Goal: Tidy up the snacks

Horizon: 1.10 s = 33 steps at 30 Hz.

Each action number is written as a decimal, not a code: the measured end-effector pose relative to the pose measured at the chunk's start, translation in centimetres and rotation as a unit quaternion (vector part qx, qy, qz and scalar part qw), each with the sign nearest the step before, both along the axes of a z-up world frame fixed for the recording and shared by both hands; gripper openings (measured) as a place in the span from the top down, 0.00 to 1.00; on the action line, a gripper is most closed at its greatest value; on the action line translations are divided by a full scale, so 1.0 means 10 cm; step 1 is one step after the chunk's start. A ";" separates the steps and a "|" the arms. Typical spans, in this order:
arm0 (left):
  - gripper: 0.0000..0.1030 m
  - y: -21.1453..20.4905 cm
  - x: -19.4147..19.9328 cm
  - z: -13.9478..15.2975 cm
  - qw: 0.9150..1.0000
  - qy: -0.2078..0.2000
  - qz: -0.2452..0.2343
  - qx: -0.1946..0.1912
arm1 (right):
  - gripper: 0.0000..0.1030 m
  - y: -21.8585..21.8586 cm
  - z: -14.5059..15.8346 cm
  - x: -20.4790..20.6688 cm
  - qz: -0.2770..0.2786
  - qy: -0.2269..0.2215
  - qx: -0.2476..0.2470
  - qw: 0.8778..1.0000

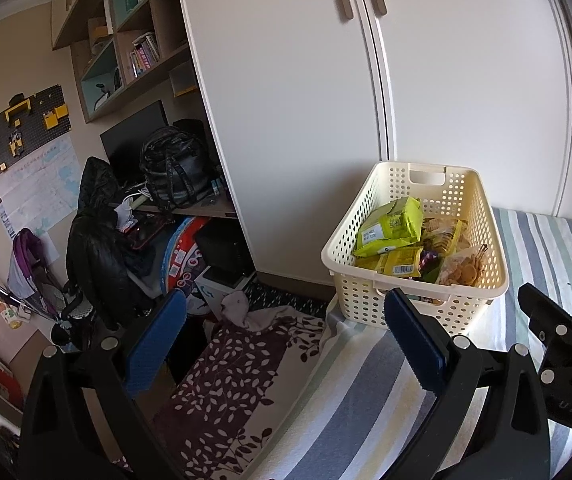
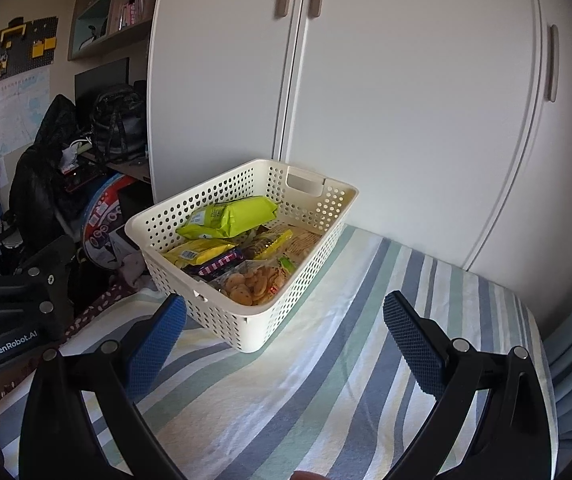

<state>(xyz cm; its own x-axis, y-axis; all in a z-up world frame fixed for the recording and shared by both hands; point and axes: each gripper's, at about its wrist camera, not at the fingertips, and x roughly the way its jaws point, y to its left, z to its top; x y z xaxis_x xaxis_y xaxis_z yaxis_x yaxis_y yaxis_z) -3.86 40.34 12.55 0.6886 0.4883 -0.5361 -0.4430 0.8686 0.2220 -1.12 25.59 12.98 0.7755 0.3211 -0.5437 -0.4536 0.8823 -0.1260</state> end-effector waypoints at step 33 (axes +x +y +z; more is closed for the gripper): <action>0.02 -0.07 0.00 -0.02 1.000 0.007 -0.016 -0.011 | 0.05 -0.06 -0.02 0.02 -0.005 0.011 -0.005 1.000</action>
